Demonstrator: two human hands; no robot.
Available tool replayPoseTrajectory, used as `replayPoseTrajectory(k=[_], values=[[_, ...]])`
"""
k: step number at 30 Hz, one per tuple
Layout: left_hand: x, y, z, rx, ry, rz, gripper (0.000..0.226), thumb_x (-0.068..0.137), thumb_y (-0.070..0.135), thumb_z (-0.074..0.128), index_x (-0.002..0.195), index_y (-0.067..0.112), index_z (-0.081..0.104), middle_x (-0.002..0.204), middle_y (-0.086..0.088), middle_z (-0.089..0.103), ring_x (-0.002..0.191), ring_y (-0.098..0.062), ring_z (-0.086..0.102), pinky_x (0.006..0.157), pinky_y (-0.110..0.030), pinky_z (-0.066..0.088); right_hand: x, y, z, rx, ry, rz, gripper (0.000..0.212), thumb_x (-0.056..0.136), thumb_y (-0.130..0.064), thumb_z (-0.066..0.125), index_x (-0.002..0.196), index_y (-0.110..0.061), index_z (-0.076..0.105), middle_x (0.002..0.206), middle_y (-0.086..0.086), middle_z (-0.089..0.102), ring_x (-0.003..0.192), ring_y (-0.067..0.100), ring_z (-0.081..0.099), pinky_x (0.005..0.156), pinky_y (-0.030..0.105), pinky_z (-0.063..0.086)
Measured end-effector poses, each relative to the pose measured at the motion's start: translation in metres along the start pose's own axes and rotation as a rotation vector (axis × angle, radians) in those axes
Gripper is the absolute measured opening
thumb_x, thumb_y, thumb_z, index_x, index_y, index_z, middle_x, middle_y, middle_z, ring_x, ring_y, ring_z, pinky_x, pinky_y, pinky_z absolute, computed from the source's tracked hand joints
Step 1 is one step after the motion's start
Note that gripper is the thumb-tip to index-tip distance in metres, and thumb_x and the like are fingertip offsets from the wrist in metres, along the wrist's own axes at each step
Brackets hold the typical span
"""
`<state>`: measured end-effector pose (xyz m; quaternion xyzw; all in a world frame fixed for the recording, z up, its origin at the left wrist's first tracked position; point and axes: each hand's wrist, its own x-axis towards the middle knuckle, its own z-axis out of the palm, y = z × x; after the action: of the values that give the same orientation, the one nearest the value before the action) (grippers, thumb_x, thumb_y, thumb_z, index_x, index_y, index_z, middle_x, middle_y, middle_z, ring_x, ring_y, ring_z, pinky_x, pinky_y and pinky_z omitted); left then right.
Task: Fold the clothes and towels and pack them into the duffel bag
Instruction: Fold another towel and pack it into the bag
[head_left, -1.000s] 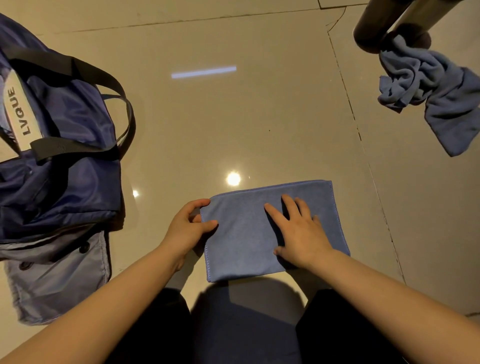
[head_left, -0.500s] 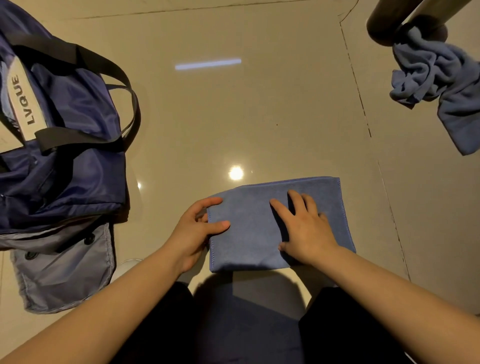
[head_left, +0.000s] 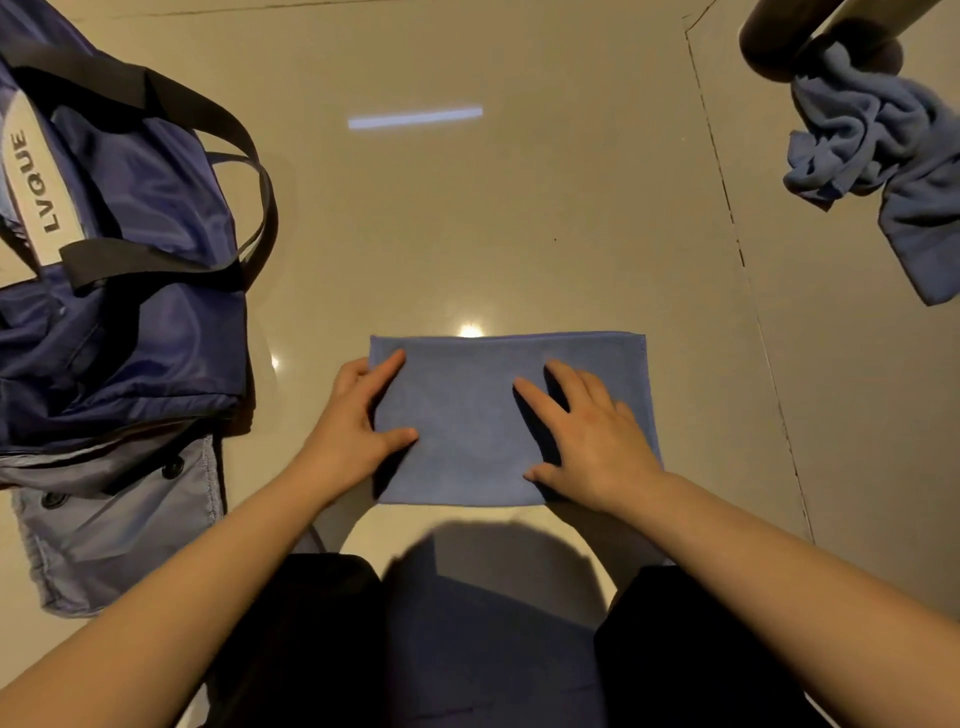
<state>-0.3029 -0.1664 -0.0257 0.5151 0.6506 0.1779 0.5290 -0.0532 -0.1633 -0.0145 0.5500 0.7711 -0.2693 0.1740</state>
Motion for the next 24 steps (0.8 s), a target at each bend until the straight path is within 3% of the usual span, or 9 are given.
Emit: replayPoseTrajectory(k=[3, 6, 8, 11, 13, 16, 19, 22, 24], values=[[0.004, 0.014, -0.021, 0.270, -0.001, 0.074, 0.096, 0.073, 0.021, 0.082, 0.150, 0.021, 0.025, 0.129, 0.006, 0.026, 0.123, -0.012, 0.036, 0.097, -0.012, 0.026, 0.000, -0.003, -0.006, 0.389, 0.160, 0.017, 0.058, 0.088, -0.038, 0.065, 0.140, -0.023, 0.042, 0.140, 0.001, 0.040, 0.124, 0.017, 0.040, 0.099, 0.030, 0.038], [0.000, 0.045, -0.004, 0.064, -0.141, 0.174, 0.104, 0.059, 0.046, 0.080, 0.145, 0.035, 0.022, 0.135, 0.005, 0.028, 0.113, 0.002, 0.044, 0.097, -0.009, 0.035, -0.001, -0.009, -0.014, 1.203, 0.135, 0.260, 0.014, 0.093, -0.023, 0.061, 0.103, -0.013, 0.062, 0.090, 0.004, 0.063, 0.076, 0.016, 0.059, 0.069, 0.025, 0.050], [-0.001, 0.062, 0.023, -0.127, -0.295, 0.185, 0.107, 0.067, 0.024, 0.086, 0.140, 0.049, 0.012, 0.144, 0.006, 0.025, 0.107, 0.004, 0.055, 0.093, -0.015, 0.046, -0.002, -0.009, -0.017, 1.497, 0.080, 0.373, 0.022, 0.095, -0.029, 0.056, 0.097, -0.008, 0.062, 0.083, 0.009, 0.066, 0.069, 0.019, 0.064, 0.059, 0.025, 0.053], [-0.002, 0.067, 0.051, -0.133, -0.383, 0.143, 0.105, 0.077, 0.002, 0.077, 0.129, 0.063, 0.009, 0.146, 0.005, 0.027, 0.110, -0.008, 0.060, 0.091, -0.026, 0.052, 0.002, -0.001, -0.009, 1.460, 0.085, 0.436, 0.022, 0.091, -0.033, 0.062, 0.094, -0.012, 0.064, 0.090, 0.006, 0.071, 0.084, 0.022, 0.069, 0.073, 0.036, 0.058], [-0.002, 0.058, 0.055, -0.078, -0.253, 0.154, 0.084, 0.079, 0.001, 0.075, 0.129, 0.052, 0.031, 0.140, 0.001, 0.039, 0.101, -0.007, 0.061, 0.084, -0.018, 0.052, 0.009, 0.005, -0.001, 1.263, 0.140, 0.475, 0.010, 0.087, -0.020, 0.069, 0.086, -0.013, 0.062, 0.081, 0.005, 0.067, 0.081, 0.022, 0.065, 0.078, 0.039, 0.055], [-0.006, 0.039, 0.049, 0.090, -0.033, 0.215, 0.053, 0.084, 0.010, 0.071, 0.128, 0.030, 0.051, 0.126, 0.003, 0.051, 0.095, -0.004, 0.057, 0.081, -0.011, 0.045, 0.013, 0.008, 0.003, 1.001, 0.209, 0.461, 0.017, 0.084, -0.010, 0.065, 0.073, -0.019, 0.055, 0.065, -0.004, 0.052, 0.064, 0.013, 0.048, 0.062, 0.026, 0.042], [-0.003, 0.030, 0.040, 0.389, 0.002, 0.417, 0.052, 0.086, 0.037, 0.054, 0.135, 0.019, 0.054, 0.131, 0.000, 0.054, 0.116, -0.012, 0.048, 0.097, -0.026, 0.039, 0.006, 0.017, 0.002, 0.978, 0.339, 0.463, 0.009, 0.083, -0.007, 0.058, 0.079, -0.015, 0.055, 0.067, -0.004, 0.049, 0.062, 0.012, 0.042, 0.059, 0.025, 0.035], [0.013, 0.025, 0.044, 0.705, -0.115, 0.598, 0.055, 0.084, 0.041, 0.047, 0.130, 0.013, 0.060, 0.129, -0.014, 0.058, 0.118, -0.031, 0.054, 0.094, -0.040, 0.046, 0.004, 0.032, 0.007, 0.915, 0.351, 0.469, 0.006, 0.087, -0.010, 0.057, 0.085, -0.015, 0.055, 0.070, -0.004, 0.049, 0.065, 0.013, 0.044, 0.057, 0.023, 0.035], [0.023, 0.021, 0.051, 0.856, -0.181, 0.601, 0.057, 0.082, 0.046, 0.045, 0.127, 0.014, 0.062, 0.129, -0.017, 0.059, 0.120, -0.037, 0.055, 0.089, -0.053, 0.050, 0.008, 0.039, 0.009, 0.885, 0.305, 0.466, 0.006, 0.089, -0.013, 0.059, 0.085, -0.015, 0.055, 0.071, -0.004, 0.049, 0.067, 0.014, 0.045, 0.058, 0.023, 0.035]])
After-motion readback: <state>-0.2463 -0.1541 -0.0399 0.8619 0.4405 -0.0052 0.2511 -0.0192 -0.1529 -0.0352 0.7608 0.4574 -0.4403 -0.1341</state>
